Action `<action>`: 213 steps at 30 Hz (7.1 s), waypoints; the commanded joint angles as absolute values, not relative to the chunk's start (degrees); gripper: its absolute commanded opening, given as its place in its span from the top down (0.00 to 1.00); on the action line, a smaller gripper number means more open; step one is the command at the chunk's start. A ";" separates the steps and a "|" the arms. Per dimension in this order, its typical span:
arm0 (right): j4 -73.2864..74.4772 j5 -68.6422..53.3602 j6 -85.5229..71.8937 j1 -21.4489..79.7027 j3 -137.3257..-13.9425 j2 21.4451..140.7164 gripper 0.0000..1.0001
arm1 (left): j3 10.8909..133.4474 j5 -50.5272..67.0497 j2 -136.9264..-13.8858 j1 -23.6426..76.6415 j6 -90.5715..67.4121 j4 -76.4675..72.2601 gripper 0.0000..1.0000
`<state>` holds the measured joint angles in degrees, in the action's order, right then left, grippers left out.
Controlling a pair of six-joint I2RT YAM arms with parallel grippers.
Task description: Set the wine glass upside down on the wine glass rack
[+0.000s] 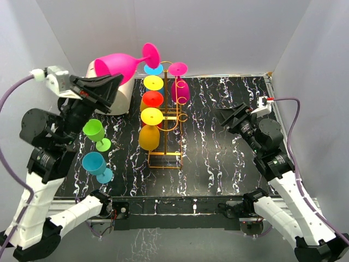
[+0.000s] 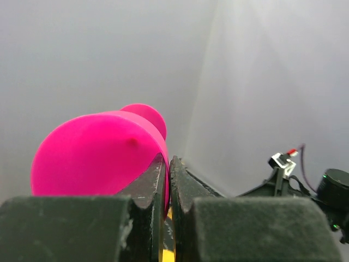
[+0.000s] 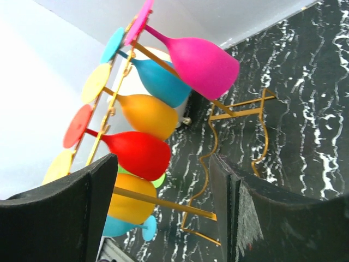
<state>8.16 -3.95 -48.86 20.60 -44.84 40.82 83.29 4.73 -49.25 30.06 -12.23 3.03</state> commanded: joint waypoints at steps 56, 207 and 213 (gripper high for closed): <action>-11.63 7.60 -105.56 20.52 -51.99 46.64 0.70 | 74.18 10.70 -75.47 59.67 -0.10 -33.69 1.00; 9.17 -14.48 -12.83 20.57 -46.11 21.02 0.26 | 104.85 12.33 -98.86 34.30 -60.12 4.77 1.00; 9.37 -10.95 -13.18 20.57 -45.35 20.17 0.26 | 102.53 9.72 -96.50 33.95 -58.67 6.03 1.00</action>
<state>11.05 -14.00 -12.45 20.56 -45.39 21.30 103.94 11.62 -99.85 34.57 -60.45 5.56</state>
